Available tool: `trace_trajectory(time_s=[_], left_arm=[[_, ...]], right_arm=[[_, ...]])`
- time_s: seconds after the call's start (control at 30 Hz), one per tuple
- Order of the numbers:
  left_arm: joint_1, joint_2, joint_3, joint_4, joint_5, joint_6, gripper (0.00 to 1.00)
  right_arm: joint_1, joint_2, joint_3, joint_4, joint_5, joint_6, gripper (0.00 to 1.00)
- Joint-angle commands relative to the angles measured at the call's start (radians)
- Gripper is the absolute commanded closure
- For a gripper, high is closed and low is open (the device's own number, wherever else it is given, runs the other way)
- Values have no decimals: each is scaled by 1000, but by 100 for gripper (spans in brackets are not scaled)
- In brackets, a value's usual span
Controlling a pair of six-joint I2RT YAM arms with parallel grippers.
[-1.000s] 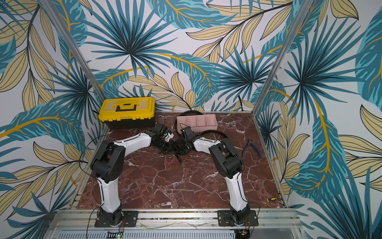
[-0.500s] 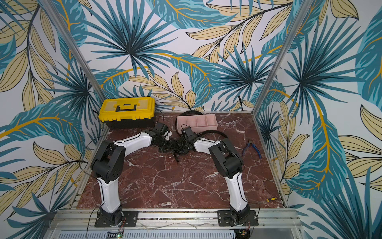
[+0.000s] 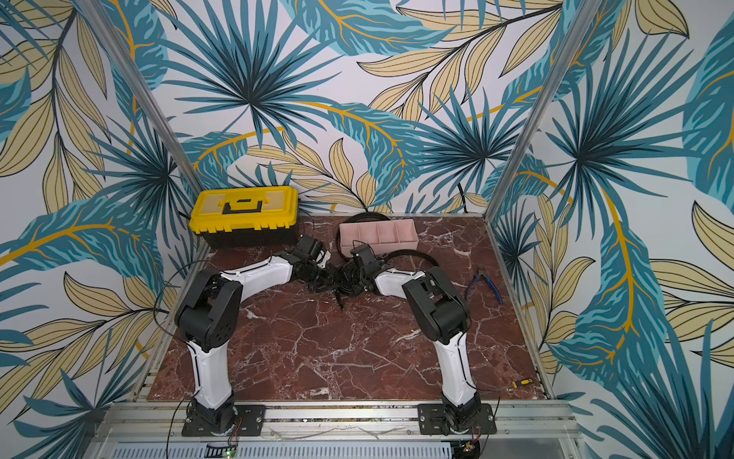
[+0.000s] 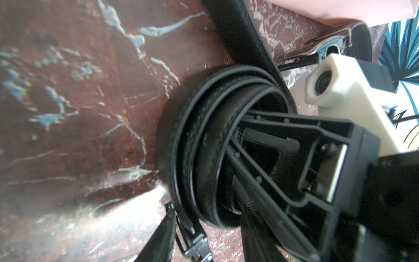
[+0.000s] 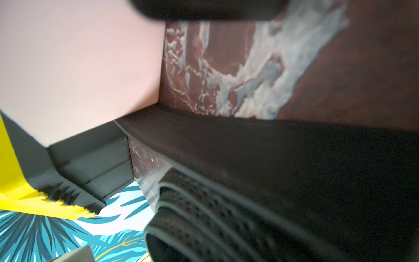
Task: Place the belts into the storage roll
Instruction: Pick up the belt from the center of the board.
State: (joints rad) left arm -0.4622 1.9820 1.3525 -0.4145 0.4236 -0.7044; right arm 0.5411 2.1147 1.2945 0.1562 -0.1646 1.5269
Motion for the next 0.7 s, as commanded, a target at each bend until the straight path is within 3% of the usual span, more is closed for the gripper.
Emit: trace_trajectory(time_s=[0.0,0.33,0.53,0.67], left_arm=[[-15,37,13,71,4,-8,54],[-42,77,8,112,-39,-30,66],[-41,90,17,108,-34,-22,83],[-38,103,53,32,-62,24,99]], right_arm=[[31,28,11,-138,-24,15,78],[66,58,15,-120,-16,66,78],[69,57,28,-120,-6,76,77],[69,56,54,-157,-7,50,78]])
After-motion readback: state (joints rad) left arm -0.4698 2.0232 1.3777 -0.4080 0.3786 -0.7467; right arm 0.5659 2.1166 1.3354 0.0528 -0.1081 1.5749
